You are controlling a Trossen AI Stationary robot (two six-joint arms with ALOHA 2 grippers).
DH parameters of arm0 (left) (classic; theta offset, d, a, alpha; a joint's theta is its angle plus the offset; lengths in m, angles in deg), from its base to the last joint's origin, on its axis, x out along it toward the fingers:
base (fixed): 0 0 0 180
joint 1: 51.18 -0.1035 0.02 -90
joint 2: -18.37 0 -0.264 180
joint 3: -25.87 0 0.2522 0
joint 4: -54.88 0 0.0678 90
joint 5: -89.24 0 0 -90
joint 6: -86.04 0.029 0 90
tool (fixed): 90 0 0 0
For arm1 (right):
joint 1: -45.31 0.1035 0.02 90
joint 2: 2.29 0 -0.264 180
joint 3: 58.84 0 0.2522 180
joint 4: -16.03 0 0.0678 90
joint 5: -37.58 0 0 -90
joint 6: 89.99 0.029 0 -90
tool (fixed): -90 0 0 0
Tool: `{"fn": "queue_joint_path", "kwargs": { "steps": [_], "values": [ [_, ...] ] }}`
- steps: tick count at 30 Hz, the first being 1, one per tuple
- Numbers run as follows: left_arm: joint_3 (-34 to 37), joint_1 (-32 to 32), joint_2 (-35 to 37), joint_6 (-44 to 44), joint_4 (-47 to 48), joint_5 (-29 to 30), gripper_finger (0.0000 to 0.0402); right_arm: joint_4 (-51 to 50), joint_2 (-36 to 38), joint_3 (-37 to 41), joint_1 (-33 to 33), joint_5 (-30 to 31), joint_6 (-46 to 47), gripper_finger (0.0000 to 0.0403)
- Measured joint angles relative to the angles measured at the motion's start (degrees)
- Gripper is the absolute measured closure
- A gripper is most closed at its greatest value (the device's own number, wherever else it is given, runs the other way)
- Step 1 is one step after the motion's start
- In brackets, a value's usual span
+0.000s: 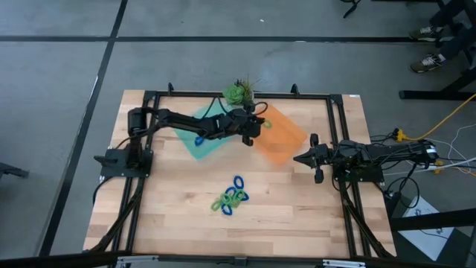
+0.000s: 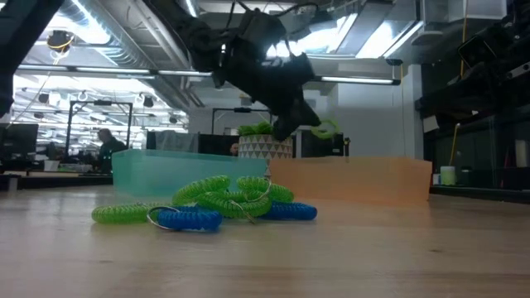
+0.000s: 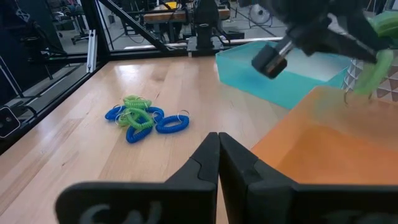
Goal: Sort spring keychains
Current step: Put the green spring keychain into the orange bin
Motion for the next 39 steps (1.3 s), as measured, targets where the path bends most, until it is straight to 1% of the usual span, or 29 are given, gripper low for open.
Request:
{"fn": "queue_joint_path", "kwargs": {
  "steps": [6, 12, 26, 31, 39],
  "values": [
    [0.0, 0.0, -2.2, 2.9, 0.0, 2.2, 0.0380, 0.0, 0.0, 0.0, 0.0, 0.0, 0.0, 0.0395],
    [0.0, 0.1, -2.7, 5.6, 0.0, 2.4, 0.0375, 0.0, 0.0, 0.0, 0.0, 0.0, 0.0, 0.0395],
    [0.0, 0.1, -2.7, 5.5, 0.0, 2.4, 0.0314, 0.0, 0.0, 0.0, 0.0, 0.0, 0.0, 0.0395],
    [0.0, 0.7, -2.7, 5.4, 0.0, 2.6, 0.0300, 0.0, 0.0, 0.0, 0.0, 0.0, 0.0, 0.0395],
    [0.0, 0.9, -2.7, 1.7, 0.9, 2.5, 0.0282, 0.0, 0.0, 0.0, 0.0, 0.0, 0.0, 0.0395]
  ]
}}
